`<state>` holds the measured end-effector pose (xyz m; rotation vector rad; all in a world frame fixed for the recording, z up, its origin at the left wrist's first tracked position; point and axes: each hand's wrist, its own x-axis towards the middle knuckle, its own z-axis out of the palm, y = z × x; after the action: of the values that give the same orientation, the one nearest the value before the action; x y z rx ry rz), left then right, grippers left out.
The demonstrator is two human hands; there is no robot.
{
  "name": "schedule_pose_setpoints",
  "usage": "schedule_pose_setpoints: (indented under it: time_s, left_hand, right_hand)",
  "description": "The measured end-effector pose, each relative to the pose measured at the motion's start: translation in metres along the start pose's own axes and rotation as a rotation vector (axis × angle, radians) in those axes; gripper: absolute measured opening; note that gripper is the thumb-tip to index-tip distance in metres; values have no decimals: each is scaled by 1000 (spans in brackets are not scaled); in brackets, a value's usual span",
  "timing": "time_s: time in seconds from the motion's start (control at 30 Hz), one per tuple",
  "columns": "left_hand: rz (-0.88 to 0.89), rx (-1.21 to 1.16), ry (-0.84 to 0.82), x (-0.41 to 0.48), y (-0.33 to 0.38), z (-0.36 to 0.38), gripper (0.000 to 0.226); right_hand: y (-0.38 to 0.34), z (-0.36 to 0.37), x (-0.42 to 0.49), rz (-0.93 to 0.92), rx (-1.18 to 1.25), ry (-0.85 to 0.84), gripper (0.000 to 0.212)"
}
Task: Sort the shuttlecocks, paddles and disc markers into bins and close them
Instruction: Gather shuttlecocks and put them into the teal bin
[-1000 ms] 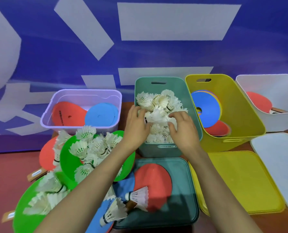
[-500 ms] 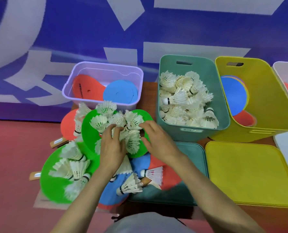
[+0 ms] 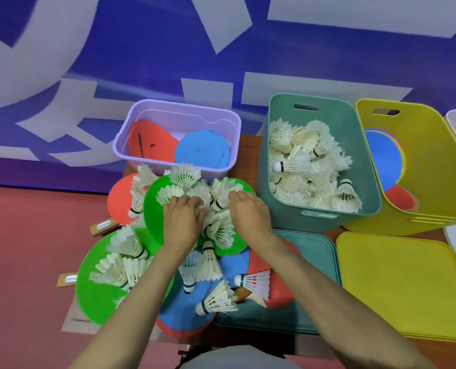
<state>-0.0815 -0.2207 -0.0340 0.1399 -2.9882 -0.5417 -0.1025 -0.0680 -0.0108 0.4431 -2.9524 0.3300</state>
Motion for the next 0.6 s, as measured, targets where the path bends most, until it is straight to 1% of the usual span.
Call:
schedule_pose_setpoints:
  time_s: [0.07,0.13,0.23,0.33,0.4,0.5,0.6]
  left_hand:
    - [27,-21,43,-1,0,-1,18]
    - [36,-101,142,-2,3,-5,15]
    - [95,-251,326,-4,17,-21,17]
    - [190,-348,448,-3,39,-37,15]
    - [248,-432,477,4,58,-46,18]
    - [351,-553,486,21,92,-53,17]
    - [433,-604,401,42,127,-53,20]
  right_hand:
    - [2,-11,-9,-50,94,108,24]
    - [6,-25,-17,-90,189,244,11]
    - [16,-55,-23,-104,289,381,12]
    - [34,-78,-21,-35,382,474,11]
    - [56,-89,-14,46,422,473,15]
    - [98,-98,0,154,380,446,14]
    - [139,-106,15,248,257,406,15]
